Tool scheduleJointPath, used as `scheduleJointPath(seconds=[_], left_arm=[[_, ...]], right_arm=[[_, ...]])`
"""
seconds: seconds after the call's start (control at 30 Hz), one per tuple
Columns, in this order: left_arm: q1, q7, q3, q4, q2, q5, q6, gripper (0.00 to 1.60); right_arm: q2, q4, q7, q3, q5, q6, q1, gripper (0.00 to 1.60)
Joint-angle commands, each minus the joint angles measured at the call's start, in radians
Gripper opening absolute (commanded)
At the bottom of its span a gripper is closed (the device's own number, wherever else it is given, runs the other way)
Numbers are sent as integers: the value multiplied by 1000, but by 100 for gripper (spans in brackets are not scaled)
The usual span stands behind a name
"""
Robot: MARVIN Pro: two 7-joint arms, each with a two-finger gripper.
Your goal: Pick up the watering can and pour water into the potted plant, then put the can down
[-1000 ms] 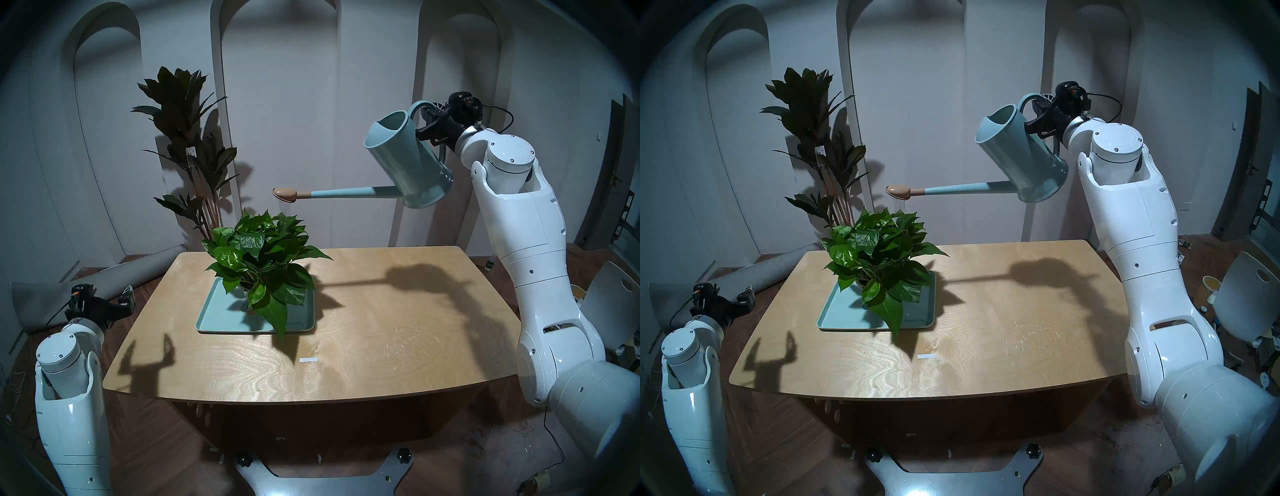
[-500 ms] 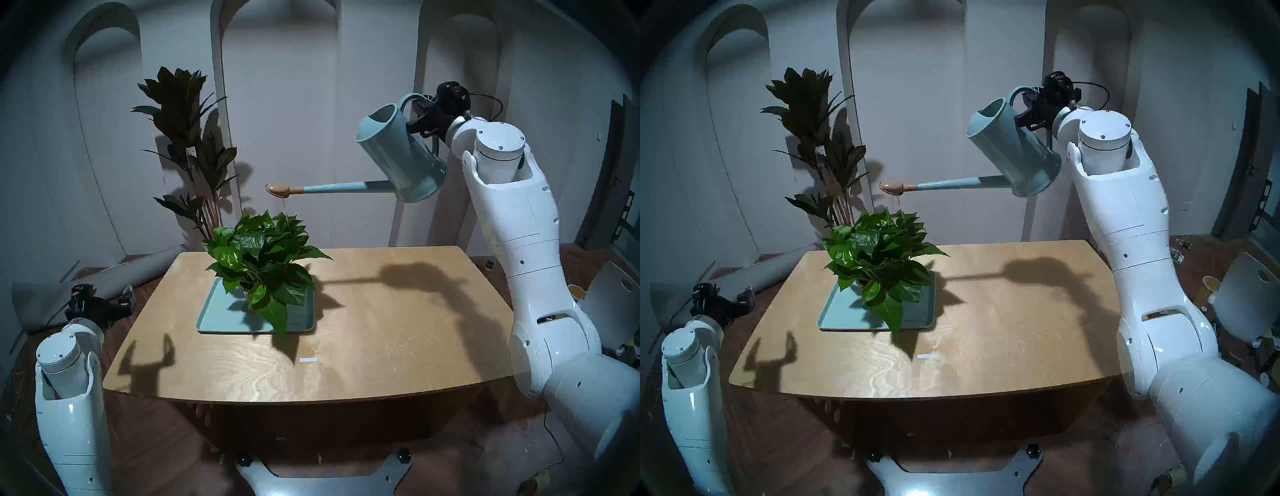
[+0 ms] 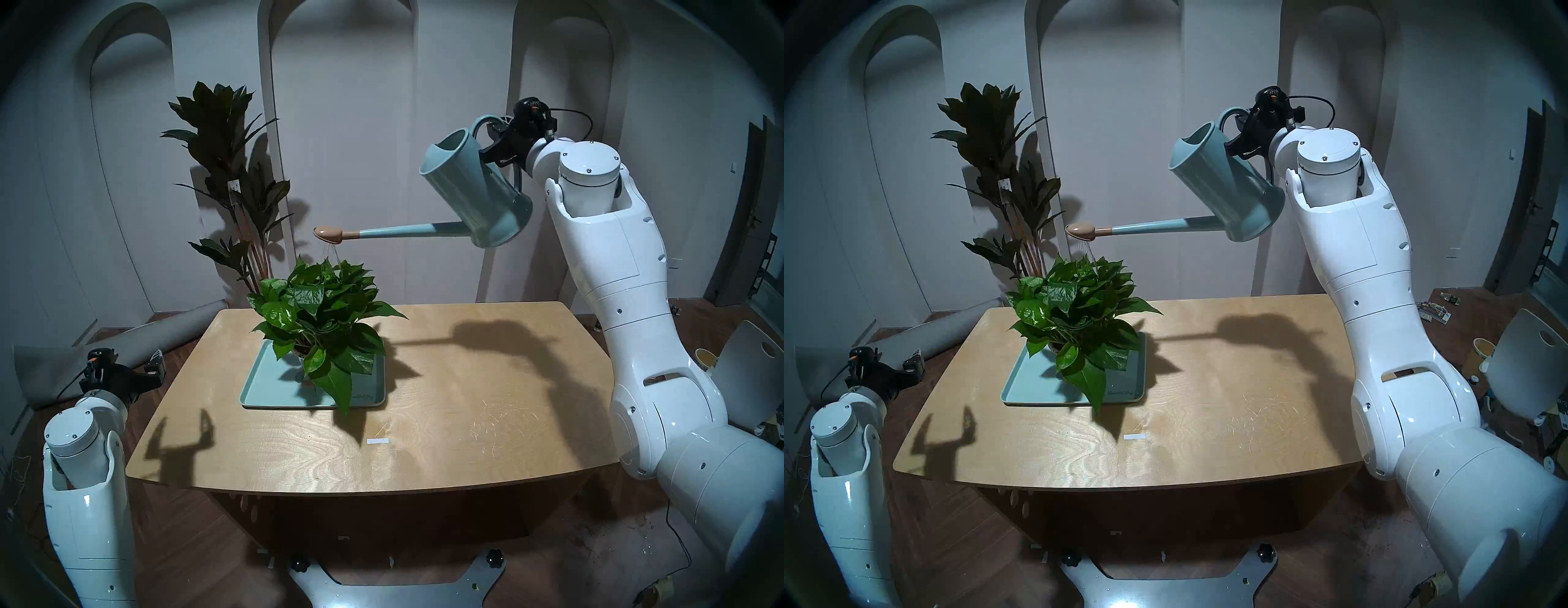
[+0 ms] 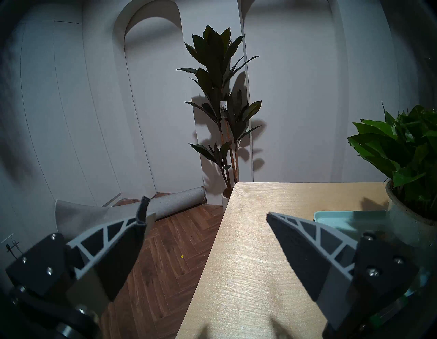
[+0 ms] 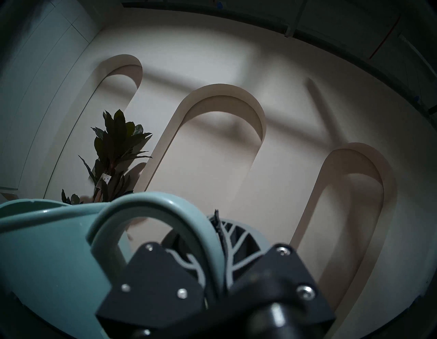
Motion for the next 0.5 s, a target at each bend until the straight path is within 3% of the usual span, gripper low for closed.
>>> scheduleJointPath(seconds=[0.0, 0.47], left_arm=[[-9, -2, 0, -17, 6, -1, -5, 160], [-10, -2, 1, -18, 7, -1, -5, 160]], right_arm=[[-55, -22, -11, 1, -20, -9, 99, 0], [-100, -19, -1, 4, -82, 5, 150, 0]])
